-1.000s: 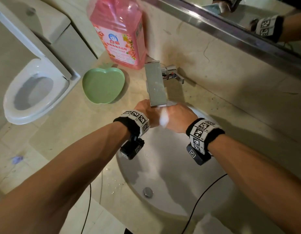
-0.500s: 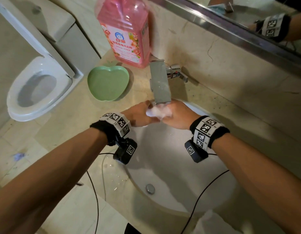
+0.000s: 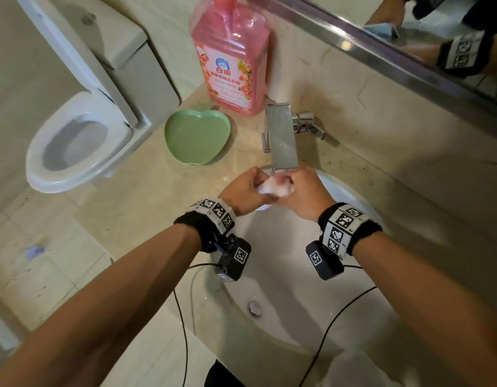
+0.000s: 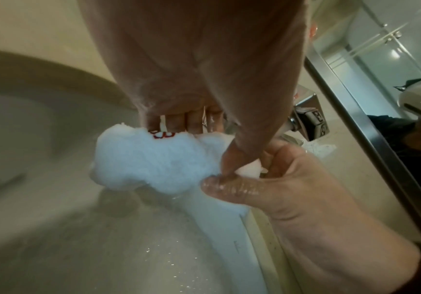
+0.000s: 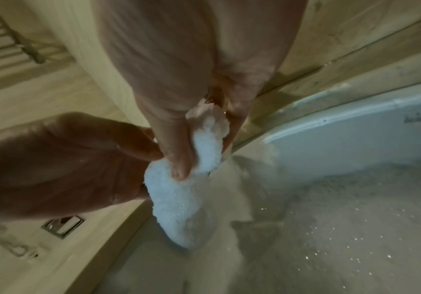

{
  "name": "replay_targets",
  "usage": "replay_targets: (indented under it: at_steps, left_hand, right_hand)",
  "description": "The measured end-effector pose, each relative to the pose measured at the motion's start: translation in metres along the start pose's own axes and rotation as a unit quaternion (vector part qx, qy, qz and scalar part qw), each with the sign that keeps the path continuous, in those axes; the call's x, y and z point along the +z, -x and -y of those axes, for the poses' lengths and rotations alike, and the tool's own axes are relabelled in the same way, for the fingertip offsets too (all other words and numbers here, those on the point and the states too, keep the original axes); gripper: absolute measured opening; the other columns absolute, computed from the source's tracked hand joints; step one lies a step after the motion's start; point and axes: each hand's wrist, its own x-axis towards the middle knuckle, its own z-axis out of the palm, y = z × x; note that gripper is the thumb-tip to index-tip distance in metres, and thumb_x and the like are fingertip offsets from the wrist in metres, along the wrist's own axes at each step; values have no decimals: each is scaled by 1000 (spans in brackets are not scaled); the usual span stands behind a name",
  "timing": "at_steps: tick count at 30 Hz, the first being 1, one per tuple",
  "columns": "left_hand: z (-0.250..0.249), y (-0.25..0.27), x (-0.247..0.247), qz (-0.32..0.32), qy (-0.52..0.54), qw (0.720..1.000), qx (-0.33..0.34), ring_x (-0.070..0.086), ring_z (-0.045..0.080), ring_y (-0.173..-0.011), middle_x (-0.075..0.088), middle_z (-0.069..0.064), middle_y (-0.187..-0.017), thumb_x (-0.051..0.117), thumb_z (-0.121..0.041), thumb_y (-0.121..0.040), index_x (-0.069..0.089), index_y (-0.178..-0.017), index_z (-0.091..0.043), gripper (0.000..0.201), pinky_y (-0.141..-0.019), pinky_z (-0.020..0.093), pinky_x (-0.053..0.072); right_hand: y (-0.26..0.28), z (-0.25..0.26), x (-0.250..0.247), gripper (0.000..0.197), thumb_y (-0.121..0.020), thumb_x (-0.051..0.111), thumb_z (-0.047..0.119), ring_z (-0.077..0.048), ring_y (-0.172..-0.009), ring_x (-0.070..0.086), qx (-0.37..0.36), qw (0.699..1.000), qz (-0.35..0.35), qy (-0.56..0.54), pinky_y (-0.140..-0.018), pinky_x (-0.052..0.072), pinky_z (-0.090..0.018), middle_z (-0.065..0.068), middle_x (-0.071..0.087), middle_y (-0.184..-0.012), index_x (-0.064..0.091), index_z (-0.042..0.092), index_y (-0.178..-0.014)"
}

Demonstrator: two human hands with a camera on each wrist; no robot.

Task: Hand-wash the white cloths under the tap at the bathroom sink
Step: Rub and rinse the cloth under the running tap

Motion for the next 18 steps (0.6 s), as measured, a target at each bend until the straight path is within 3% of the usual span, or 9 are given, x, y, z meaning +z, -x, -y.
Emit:
replay_targets:
  at_steps: [2, 5, 8, 10, 12, 14, 16, 18]
  left_hand:
    - [-7, -4, 3, -3, 5, 1000, 0, 64, 25, -97, 64, 4, -102, 77, -40, -57, 48, -94, -27, 48, -88, 41, 53]
    - [-17, -12, 7, 3, -4, 1000, 13, 63, 25, -106, 65, 3, -112, 84, -30, -61, 54, -117, -14, 65, -93, 39, 52]
    - [-27, -23, 15, 24, -8, 999, 47, 60, 12, -110, 62, -3, -123, 86, -20, -67, 50, -134, -12, 77, -90, 13, 46]
    - [-40, -26, 18, 62, -27, 997, 40, 58, -2, -92, 60, -10, -109, 84, -22, -70, 54, -127, -15, 64, -73, -2, 39]
    - [-47, -30, 21, 99, -72, 992, 37, 54, 0, -83, 58, -8, -99, 79, -22, -76, 57, -115, -16, 45, -75, 6, 39]
    - [-45, -36, 20, 87, -73, 993, 39, 49, -2, -78, 52, -11, -89, 76, -20, -82, 55, -98, -21, 26, -72, 10, 38]
    - [-43, -35, 16, 60, -50, 997, 29, 47, -3, -85, 48, -17, -94, 75, -25, -83, 50, -104, -29, 33, -72, 7, 37]
    - [-42, -33, 13, 39, -19, 998, 46, 54, 10, -91, 57, -5, -98, 73, -27, -82, 55, -110, -18, 35, -76, 14, 44]
  right_hand:
    - [3, -5, -5, 45, -66, 92, 22, -26, -103, 62, -11, 1000, -4, -2, -89, 52, -34, -7, 57, -117, 69, 15, -104]
    - [7, -14, -15, 59, -63, 92, 20, -20, -92, 63, -19, 999, -33, 9, -74, 47, -25, 2, 61, -107, 56, 18, -110]
    - [12, -25, -21, 61, -63, 90, 18, -16, -86, 61, -17, 998, -55, 18, -68, 45, -23, 5, 64, -101, 49, 19, -108]
    - [14, -32, -26, 53, -65, 88, 17, -17, -84, 61, -10, 998, -61, 29, -66, 44, -25, 6, 64, -97, 53, 18, -104]
    - [18, -38, -30, 43, -67, 86, 19, -17, -83, 63, -2, 998, -48, 32, -62, 40, -20, 11, 64, -91, 58, 22, -99]
    - [20, -45, -34, 36, -70, 83, 26, -17, -82, 64, 12, 999, -36, 24, -61, 39, -20, 11, 65, -87, 64, 24, -100]
    - [21, -50, -37, 34, -72, 80, 38, -13, -76, 63, 36, 999, -33, -5, -60, 42, -21, 9, 67, -84, 65, 26, -100]
    - [19, -52, -38, 37, -70, 80, 50, -1, -68, 59, 57, 998, -20, -23, -56, 40, -18, 11, 65, -78, 64, 29, -95]
